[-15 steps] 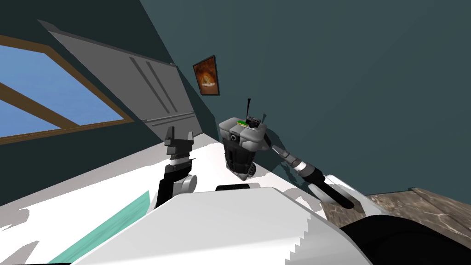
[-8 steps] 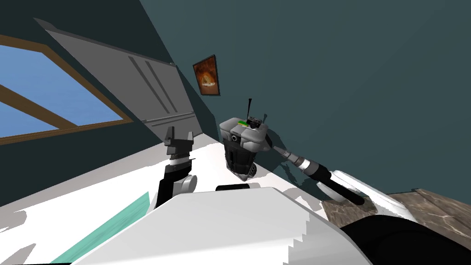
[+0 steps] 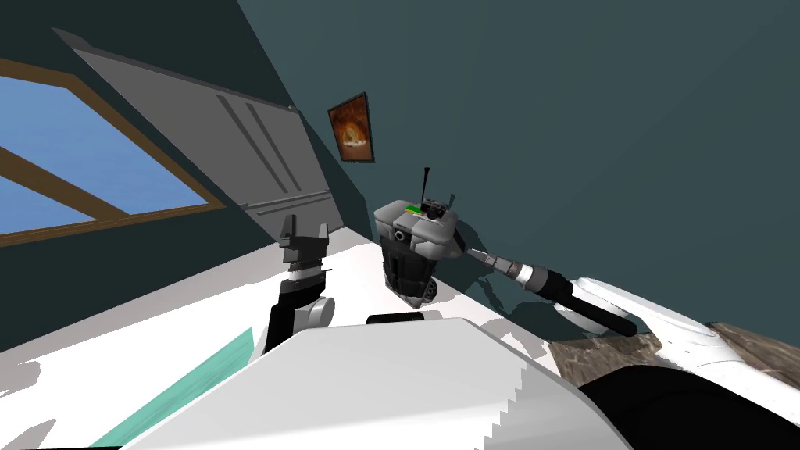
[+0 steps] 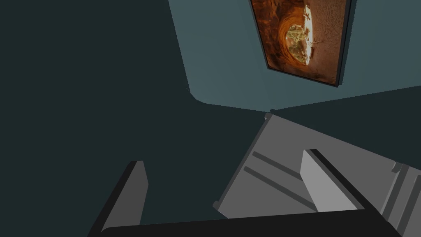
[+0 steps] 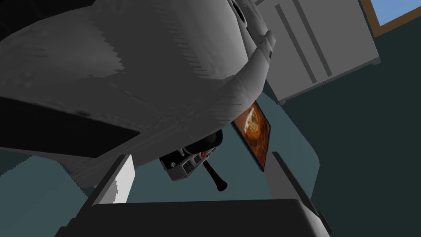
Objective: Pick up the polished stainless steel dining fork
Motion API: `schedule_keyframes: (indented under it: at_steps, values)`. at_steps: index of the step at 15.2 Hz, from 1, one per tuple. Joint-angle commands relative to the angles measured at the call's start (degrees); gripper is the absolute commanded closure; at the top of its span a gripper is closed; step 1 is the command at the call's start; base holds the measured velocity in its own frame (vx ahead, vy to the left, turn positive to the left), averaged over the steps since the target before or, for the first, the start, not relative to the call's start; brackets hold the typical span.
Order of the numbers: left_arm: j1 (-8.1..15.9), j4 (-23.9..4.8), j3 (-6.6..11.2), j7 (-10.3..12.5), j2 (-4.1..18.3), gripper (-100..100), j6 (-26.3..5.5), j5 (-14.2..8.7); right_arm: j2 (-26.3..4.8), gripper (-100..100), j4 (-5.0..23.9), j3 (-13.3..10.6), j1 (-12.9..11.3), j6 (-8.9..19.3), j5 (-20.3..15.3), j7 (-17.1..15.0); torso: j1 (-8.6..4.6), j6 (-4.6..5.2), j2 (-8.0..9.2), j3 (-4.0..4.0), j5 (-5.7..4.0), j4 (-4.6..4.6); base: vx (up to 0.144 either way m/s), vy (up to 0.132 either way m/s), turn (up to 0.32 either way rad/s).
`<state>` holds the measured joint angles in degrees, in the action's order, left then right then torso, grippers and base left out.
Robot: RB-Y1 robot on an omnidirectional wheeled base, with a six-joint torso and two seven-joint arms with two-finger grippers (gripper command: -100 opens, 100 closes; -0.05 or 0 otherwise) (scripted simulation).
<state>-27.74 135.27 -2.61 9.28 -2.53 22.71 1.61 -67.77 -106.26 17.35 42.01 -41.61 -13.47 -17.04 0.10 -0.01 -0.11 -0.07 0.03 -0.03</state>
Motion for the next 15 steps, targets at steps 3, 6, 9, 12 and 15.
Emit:
schedule_keyframes:
  at_steps: [3, 6, 9, 12, 15]
  values:
    - [0.0, 0.0, 0.0, 0.0, 0.0, 0, 0.0, 0.0, -5.3, -100, 2.3, 1.3, 0.8, -0.8, -0.9, -0.7, 0.04, 0.01, -0.02, -0.01, 0.01, 0.0, 0.023, 0.032, -0.006]
    - [0.0, 0.0, 0.0, 0.0, 0.0, 0, 0.0, 0.0, -8.8, -100, 4.3, 2.6, 1.7, -1.5, -1.7, -1.4, 0.02, 0.0, 0.0, 0.0, 0.01, 0.0, 0.021, 0.027, -0.004]
    - [0.0, 0.0, 0.0, 0.0, 0.0, 0, 0.0, 0.0, -12.5, -100, 6.4, 3.9, 2.5, -2.2, -2.5, -2.0, 0.01, 0.0, 0.01, 0.0, 0.0, 0.0, 0.018, 0.023, -0.002]
    - [0.0, 0.0, 0.0, 0.0, 0.0, 0, 0.0, 0.0, -15.4, -100, 6.4, 3.9, 2.5, -2.2, -2.5, -2.0, 0.05, -0.01, -0.02, -0.01, 0.01, 0.0, 0.021, 0.029, -0.006]
    - [0.0, 0.0, 0.0, 0.0, 0.0, 0, 0.0, 0.0, -19.7, -100, 8.5, 5.1, 3.3, -3.0, -3.3, -2.7, 0.07, 0.0, -0.02, -0.01, 0.02, 0.0, 0.024, 0.033, -0.005]
